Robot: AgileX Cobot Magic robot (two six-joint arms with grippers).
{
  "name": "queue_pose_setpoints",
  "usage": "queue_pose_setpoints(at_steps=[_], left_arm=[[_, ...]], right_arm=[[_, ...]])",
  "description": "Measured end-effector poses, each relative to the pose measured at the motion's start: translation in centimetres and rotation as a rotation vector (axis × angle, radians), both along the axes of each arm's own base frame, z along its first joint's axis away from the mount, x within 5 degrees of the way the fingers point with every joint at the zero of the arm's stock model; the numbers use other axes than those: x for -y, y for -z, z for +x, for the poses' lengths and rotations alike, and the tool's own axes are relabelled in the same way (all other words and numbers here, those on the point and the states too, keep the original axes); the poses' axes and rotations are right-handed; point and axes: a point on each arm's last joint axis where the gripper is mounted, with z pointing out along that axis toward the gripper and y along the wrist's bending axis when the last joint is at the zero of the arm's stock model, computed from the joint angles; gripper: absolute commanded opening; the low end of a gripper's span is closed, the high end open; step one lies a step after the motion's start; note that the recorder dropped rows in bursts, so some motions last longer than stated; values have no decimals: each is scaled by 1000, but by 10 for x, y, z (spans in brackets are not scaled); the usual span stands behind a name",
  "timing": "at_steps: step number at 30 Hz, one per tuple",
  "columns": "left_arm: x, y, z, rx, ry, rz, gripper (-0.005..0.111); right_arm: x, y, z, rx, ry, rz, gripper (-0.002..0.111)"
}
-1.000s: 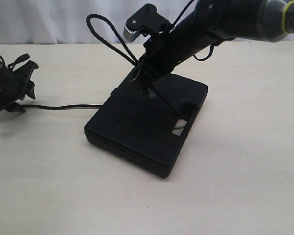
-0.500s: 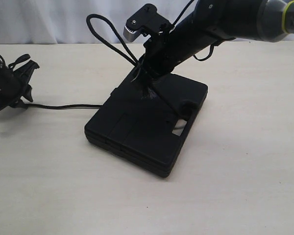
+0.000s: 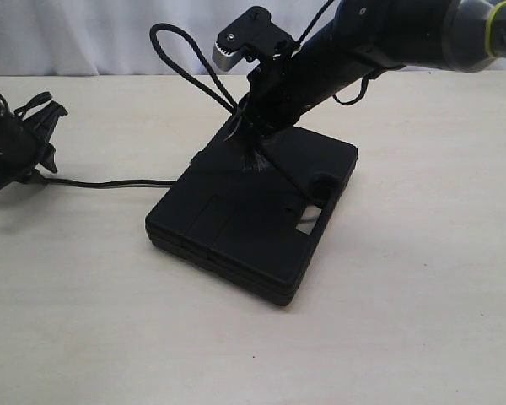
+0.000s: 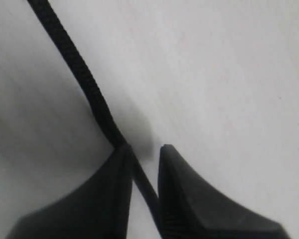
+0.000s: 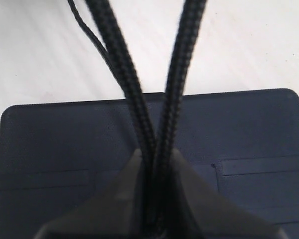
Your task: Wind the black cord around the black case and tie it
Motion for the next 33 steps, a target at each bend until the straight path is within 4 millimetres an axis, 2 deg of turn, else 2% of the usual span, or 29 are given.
queue_pose_setpoints(at_steps=[4,7,11,15,19,25,33], left_arm=[[0,0,-1,-12,1,-2,19],[2,0,-7,-101,5,-21,19],[4,-18,-6,-230,4,-71,19],[11,-37,1,-267,-31,-180,19],[18,-45,6,-270,-116,-285,19],[19,-23,9,-333,-252,-336,19],[9,-17,12,-290,-216,-212,19]], right_arm=[[0,0,0,0,0,0,4],[0,0,0,0,0,0,4],[0,0,0,0,0,0,4],[0,0,0,0,0,0,4],[0,0,0,0,0,0,4],[0,0,0,0,1,0,4],[0,0,0,0,1,0,4]])
